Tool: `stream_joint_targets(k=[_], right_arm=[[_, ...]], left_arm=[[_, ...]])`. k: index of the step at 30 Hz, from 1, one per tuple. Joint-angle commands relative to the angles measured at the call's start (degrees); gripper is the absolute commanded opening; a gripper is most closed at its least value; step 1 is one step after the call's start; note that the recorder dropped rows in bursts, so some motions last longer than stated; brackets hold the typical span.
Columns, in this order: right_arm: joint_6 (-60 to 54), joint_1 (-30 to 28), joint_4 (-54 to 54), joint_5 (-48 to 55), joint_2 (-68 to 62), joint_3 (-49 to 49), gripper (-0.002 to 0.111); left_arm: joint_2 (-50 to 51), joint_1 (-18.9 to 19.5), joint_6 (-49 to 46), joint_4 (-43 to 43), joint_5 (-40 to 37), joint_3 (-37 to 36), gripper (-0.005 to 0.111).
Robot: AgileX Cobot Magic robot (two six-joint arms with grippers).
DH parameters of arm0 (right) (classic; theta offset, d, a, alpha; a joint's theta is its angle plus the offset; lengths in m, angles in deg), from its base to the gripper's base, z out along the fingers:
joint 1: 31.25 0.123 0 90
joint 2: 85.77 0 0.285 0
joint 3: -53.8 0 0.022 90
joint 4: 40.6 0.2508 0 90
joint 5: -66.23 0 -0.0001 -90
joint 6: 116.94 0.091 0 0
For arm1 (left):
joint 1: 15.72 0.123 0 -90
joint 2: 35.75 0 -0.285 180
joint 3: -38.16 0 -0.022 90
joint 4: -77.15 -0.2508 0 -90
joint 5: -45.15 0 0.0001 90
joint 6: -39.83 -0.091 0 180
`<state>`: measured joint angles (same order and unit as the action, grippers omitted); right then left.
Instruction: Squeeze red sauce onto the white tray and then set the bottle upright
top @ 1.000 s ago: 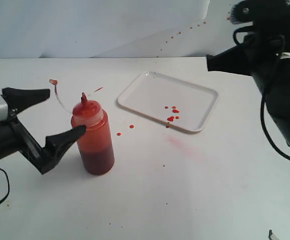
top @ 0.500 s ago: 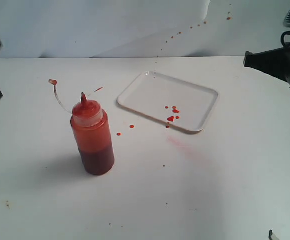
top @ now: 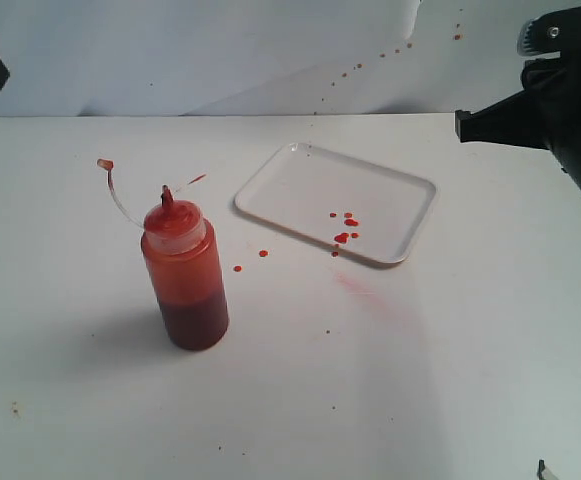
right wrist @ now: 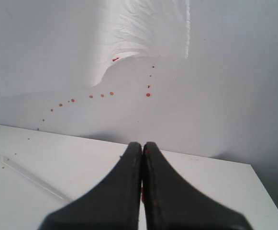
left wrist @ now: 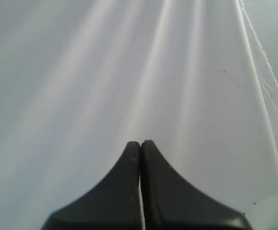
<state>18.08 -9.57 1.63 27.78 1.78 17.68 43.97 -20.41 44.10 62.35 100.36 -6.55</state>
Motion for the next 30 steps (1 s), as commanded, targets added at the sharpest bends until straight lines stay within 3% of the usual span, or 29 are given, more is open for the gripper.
stream_joint_targets(k=[1,18,20,24,30], right_arm=[[0.3,-0.4,-0.7,0.1,0.3,0.1,0.000],[0.3,-0.4,-0.7,0.1,0.3,0.1,0.000],[0.3,-0.4,-0.7,0.1,0.3,0.1,0.000],[0.3,-0.4,-0.7,0.1,0.3,0.1,0.000],[0.3,-0.4,-0.7,0.1,0.3,0.1,0.000]], left_arm=[[1.3,0.1,0.4,-1.4,-1.5,1.6,0.000],[1.3,0.1,0.1,-1.6,-2.4,1.6,0.000],[0.2,0.1,0.1,-1.6,-7.2,1.6,0.000],[-7.7,0.1,1.7,-1.1,-23.8,1.6,0.000],[-30.7,0.1,-6.5,2.9,-42.3,1.5,0.000]])
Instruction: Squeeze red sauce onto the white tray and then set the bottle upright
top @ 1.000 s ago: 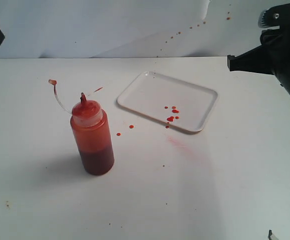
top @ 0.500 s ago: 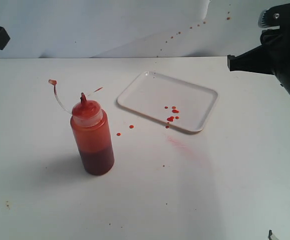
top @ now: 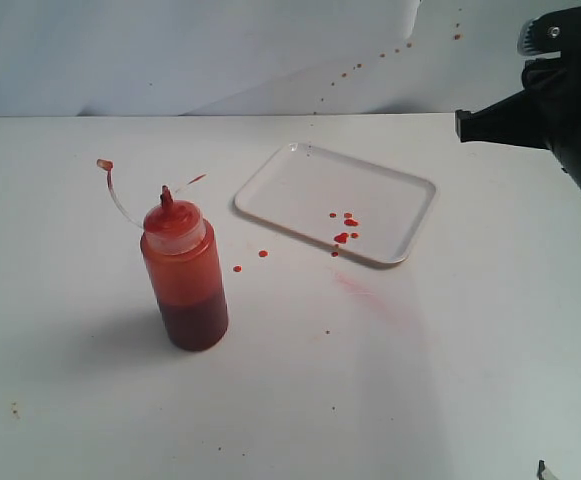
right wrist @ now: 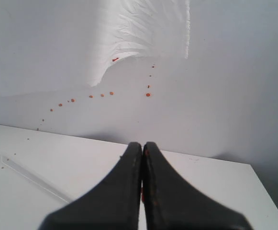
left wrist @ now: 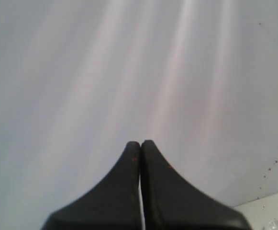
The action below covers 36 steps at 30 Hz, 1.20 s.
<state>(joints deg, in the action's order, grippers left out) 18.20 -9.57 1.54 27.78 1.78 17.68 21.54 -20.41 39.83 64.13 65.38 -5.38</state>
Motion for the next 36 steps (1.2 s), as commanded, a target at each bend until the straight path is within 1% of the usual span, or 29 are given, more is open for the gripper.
stream_joint_targets(k=[1,3,5,10,12,13,14,16,17,18,19,22,23,25,36], right_arm=[[0.2,-0.4,-0.6,0.1,0.3,0.1,0.000],[0.2,-0.4,-0.6,0.1,0.3,0.1,0.000],[0.2,-0.4,-0.6,0.1,0.3,0.1,0.000],[0.2,-0.4,-0.6,0.1,0.3,0.1,0.000],[0.2,-0.4,-0.6,0.1,0.3,0.1,0.000],[0.2,-0.4,-0.6,0.1,0.3,0.1,0.000],[0.2,-0.4,-0.6,0.1,0.3,0.1,0.000],[0.2,-0.4,-0.6,0.1,0.3,0.1,0.000],[0.2,-0.4,-0.6,0.1,0.3,0.1,0.000],[0.2,-0.4,-0.6,0.1,0.3,0.1,0.000],[0.2,-0.4,-0.6,0.1,0.3,0.1,0.000],[0.2,-0.4,-0.6,0.1,0.3,0.1,0.000],[0.2,-0.4,-0.6,0.1,0.3,0.1,0.000],[0.2,-0.4,-0.6,0.1,0.3,0.1,0.000],[0.2,-0.4,-0.6,0.1,0.3,0.1,0.000]], left_arm=[[-11.5,0.1,-2.9,1.1,-7.9,-1.0,0.000],[-16.2,0.1,-3.1,2.8,-8.1,-4.8,0.000],[-22.1,0.1,-3.5,7.6,-8.1,-10.9,0.000],[-40.4,0.1,-3.3,8.9,-8.1,-25.9,0.000],[-44.4,0.1,-3.5,13.0,-8.1,-29.1,0.000],[-47.5,0.1,-3.5,16.3,-8.1,-31.9,0.000],[-48.8,0.5,-3.5,17.6,-8.1,-33.1,0.000],[-49.5,2.8,-3.5,20.3,-9.3,-33.7,0.000],[-49.5,4.9,-3.5,20.3,-13.6,-33.7,0.000],[-49.5,6.0,-3.3,20.3,-15.9,-33.7,0.000],[-49.5,7.3,-3.1,20.3,-21.2,-33.7,0.000],[-49.5,8.5,-3.1,19.9,-28.0,-33.7,0.000],[-49.5,8.5,-3.3,19.7,-31.8,-33.7,0.000],[-49.5,8.5,-3.1,19.0,-37.0,-33.7,0.000],[-49.5,8.5,-3.1,18.4,-37.0,-33.7,0.000]])
